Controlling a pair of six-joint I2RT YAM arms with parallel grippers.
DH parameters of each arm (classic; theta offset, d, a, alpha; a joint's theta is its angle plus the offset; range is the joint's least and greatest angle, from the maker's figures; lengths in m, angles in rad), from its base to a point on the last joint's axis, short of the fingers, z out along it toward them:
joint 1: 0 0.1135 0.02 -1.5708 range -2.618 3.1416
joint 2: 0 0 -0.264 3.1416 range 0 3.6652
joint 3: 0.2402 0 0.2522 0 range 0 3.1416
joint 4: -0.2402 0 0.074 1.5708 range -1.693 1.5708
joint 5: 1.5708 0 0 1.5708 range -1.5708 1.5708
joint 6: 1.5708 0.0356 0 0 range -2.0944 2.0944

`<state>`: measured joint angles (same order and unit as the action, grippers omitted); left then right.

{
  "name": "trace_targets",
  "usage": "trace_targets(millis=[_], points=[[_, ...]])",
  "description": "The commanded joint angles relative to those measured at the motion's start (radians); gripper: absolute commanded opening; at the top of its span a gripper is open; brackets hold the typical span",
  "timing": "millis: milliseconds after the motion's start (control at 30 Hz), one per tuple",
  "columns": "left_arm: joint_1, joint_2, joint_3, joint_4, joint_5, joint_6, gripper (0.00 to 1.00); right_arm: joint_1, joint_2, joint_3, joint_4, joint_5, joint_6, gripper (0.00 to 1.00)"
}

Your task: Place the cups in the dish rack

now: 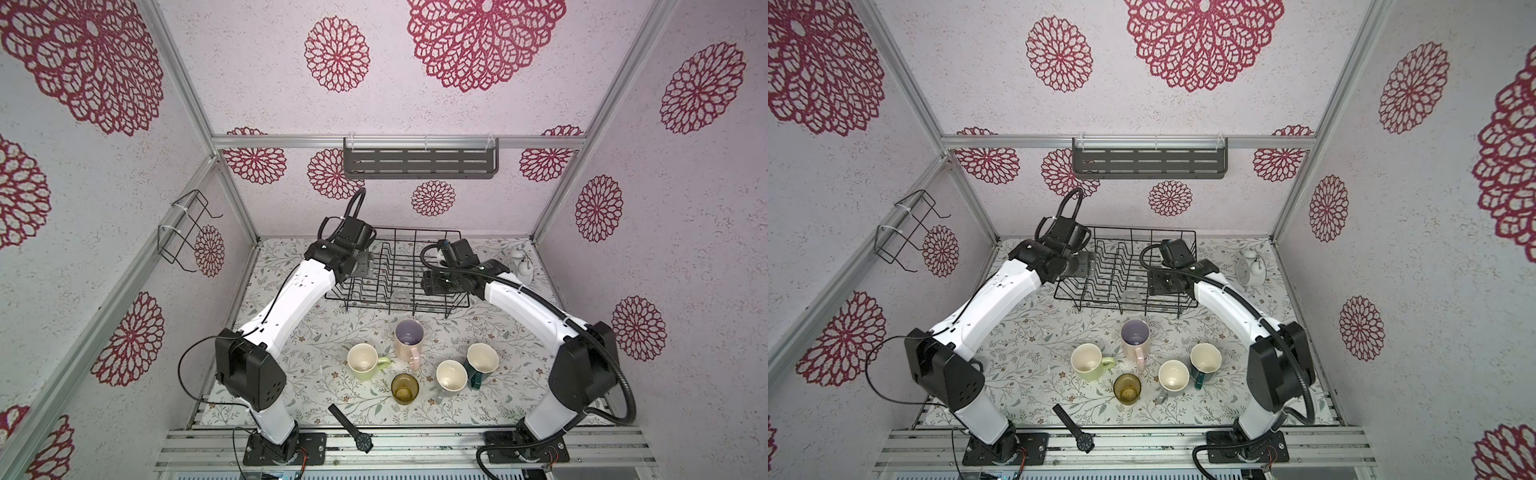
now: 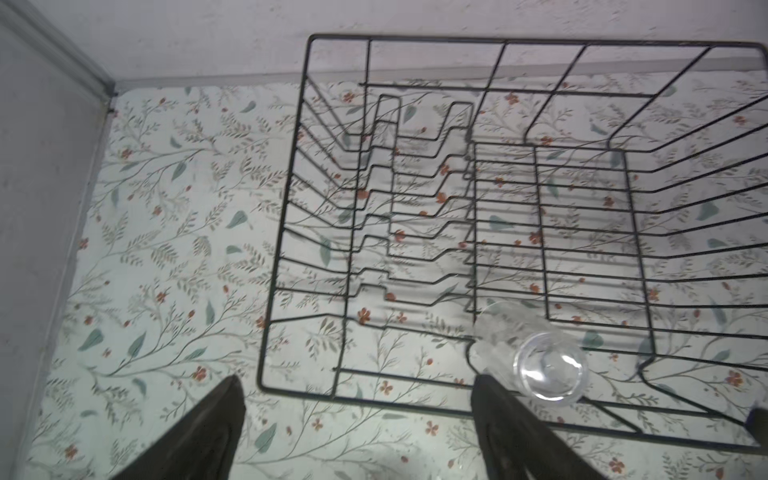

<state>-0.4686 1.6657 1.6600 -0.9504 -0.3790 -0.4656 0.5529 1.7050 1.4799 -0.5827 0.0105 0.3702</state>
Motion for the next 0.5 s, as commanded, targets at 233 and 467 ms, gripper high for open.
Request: trace_targets(millis=[233,467], points=[[0.193,-0.267,-0.324,0.117,0.049,-0.055,0.96,0.114,0.268,0.264,-0.130,0.092,0.133,0.79],[0.246,-0.276,-0.374,0.136,0.101,-0.057,0.96,0.147,0.382,0.381,-0.211,0.102,0.133,0.85]])
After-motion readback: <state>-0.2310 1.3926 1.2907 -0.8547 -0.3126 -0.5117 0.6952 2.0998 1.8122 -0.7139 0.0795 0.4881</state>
